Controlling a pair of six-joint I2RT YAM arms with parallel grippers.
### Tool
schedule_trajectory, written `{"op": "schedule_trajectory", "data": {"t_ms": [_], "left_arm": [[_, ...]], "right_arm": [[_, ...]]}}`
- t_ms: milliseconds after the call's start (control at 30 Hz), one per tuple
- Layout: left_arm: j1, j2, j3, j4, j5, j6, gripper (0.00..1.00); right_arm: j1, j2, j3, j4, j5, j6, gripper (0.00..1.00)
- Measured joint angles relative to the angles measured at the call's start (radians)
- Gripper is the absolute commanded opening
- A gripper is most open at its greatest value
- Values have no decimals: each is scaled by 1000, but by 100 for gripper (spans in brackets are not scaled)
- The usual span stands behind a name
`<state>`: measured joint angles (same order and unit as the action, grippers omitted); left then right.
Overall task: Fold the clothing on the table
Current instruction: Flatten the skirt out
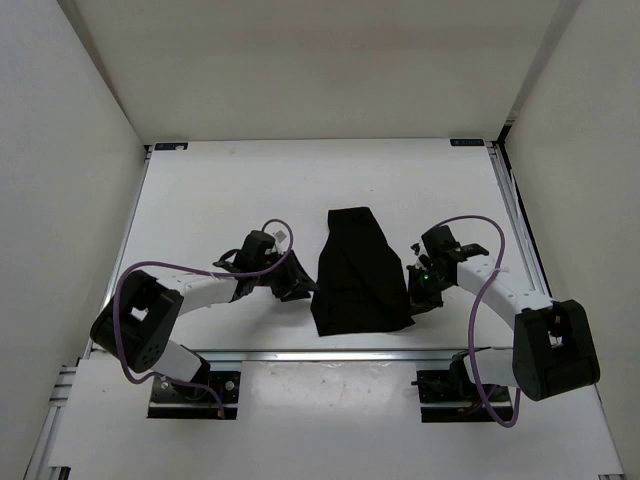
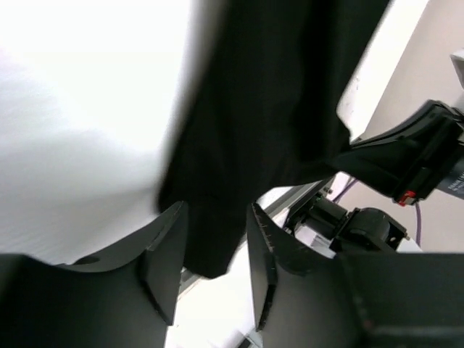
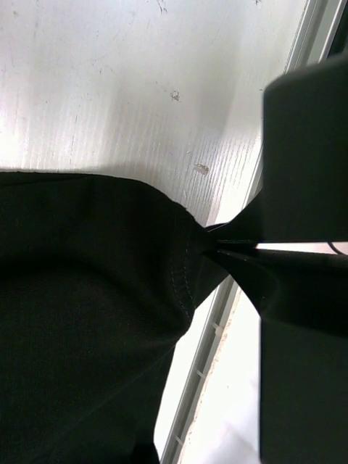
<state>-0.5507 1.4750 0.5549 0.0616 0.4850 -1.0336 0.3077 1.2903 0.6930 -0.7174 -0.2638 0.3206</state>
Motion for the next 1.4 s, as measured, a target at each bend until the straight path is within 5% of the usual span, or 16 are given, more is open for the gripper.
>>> {"op": "schedule_trajectory", "data": {"t_ms": [533, 1100, 1233, 1333, 1400], "left_arm": [[-98, 54, 207, -210, -151, 110, 49], [-137, 124, 217, -236, -187, 115, 49], [-148, 125, 234, -231, -186, 106, 37], [-153, 128, 237, -211, -181, 94, 0], [-154, 137, 237, -199, -175, 90, 0]], "right_arm": [[13, 1, 5, -11, 3, 0, 0], [16, 1, 8, -14, 6, 1, 0], [23, 1, 8, -14, 6, 5, 0], [28, 1, 8, -14, 6, 8, 0], [27, 0, 8, -14, 6, 8, 0]]}}
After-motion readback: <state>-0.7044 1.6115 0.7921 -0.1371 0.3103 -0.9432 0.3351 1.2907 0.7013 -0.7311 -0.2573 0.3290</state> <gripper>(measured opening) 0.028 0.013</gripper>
